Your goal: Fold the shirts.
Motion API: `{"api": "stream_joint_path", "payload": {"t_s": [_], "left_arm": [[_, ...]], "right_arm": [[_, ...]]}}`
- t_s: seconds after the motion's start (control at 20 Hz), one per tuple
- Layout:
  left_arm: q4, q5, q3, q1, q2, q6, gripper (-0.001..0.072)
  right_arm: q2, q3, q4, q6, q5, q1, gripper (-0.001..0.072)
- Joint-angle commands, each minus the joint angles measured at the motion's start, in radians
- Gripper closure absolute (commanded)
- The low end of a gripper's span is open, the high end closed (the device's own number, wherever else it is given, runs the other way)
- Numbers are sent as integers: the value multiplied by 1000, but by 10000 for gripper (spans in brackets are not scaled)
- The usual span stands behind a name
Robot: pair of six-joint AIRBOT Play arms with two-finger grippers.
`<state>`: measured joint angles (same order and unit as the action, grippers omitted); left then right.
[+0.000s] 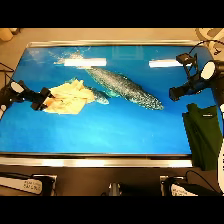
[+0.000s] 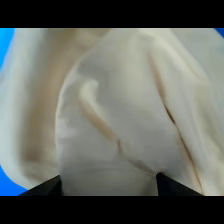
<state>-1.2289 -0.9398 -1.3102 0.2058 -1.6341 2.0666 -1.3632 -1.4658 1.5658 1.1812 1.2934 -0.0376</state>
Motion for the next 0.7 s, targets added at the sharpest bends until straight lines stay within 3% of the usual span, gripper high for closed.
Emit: {"api": "stream_joint_path", "payload": {"t_s": [0.0,0.1,0.15,0.2,0.25,0.35,0.45,0.55,0.65], "left_arm": [[118,68,-1,-2,-72,-50,28],[157,85,-1,-21,-96,-115,42],[155,92,-1,-29,-100,-116,96],[158,97,-3,-34,-98,-115,521],[156,97,-10,-40,-88,-122,673],[158,138,-43,-56,-27,-197,679],[158,164,-106,-92,80,-366,680],[172,164,-169,-153,236,-512,680],[172,170,-196,-245,408,-541,680]], "right_arm": [[-1,-1,-14,0,5,0,46],[-1,-1,-21,1,5,0,46],[-1,-1,-22,1,6,0,46],[-1,-1,-22,0,5,0,46],[0,-1,-22,0,9,0,47],[4,-1,-17,0,28,0,47],[21,-7,-10,-10,27,0,51],[57,-21,-9,-25,11,0,111],[109,-53,-9,-26,4,0,111]]}}
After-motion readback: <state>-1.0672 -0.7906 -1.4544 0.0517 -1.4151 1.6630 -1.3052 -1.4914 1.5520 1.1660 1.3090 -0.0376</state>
